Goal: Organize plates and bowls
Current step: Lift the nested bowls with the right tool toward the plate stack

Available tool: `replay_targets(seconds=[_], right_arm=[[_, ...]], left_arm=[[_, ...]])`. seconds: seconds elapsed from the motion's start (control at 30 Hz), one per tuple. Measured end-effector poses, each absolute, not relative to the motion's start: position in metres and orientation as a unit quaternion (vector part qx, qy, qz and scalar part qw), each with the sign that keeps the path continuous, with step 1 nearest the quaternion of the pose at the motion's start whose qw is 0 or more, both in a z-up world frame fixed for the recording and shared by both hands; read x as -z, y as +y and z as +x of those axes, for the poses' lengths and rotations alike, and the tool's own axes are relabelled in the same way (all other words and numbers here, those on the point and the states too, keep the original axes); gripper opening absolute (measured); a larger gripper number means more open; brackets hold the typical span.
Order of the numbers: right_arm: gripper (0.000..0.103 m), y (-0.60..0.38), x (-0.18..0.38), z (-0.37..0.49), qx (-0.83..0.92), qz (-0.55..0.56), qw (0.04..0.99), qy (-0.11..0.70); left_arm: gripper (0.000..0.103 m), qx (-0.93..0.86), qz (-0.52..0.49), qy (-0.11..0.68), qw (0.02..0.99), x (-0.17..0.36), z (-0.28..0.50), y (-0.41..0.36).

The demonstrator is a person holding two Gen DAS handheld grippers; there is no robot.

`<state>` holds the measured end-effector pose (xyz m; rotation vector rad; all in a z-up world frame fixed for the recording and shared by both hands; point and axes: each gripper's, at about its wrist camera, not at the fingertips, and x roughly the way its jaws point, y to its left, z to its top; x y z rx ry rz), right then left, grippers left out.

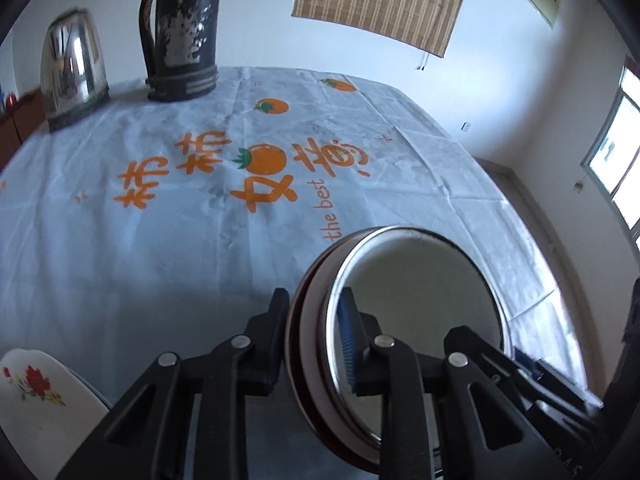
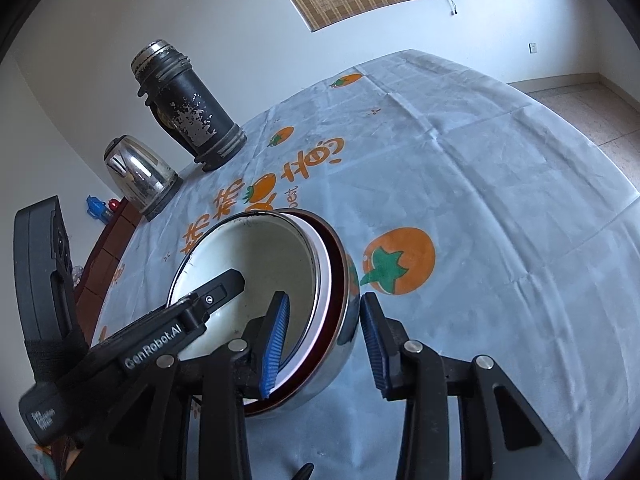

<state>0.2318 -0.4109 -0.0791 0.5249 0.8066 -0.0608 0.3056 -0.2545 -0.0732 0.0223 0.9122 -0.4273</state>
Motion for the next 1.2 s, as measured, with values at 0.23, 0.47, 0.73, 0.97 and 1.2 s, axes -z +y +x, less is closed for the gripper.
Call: replay_targets(seconds=[0.23,0.47,0.73,0.97,1.2], right_arm=[[0.035,-0.404,0.077,0.231,0.051,0.216,0.892,0.393],[0.032,-0.409,0.07,0.213,0.067,0.211,0.891,0.397],[0.032,-0.413,0.053,0.18,0.077,0.216,0.887,0.401],[0.033,-0.411,0.048,0.141,0.087,0.215,0.885,0.404],[0.033,-0.403,0.043,0.099,0.098,0.212,0.884,0.406]], left_arm=[[0.023,0.207,0.025,0.424,0.881,0.066,0.299,-0.257],[0.023,0.219,0.033,0.431,0.875,0.062,0.285,-0.264],[0.023,0.226,0.056,0.424,0.875,0.048,0.251,-0.274],[0.023,0.233,0.07,0.423,0.873,0.044,0.213,-0.275],[0.023,0.242,0.08,0.422,0.87,0.042,0.175,-0.271]])
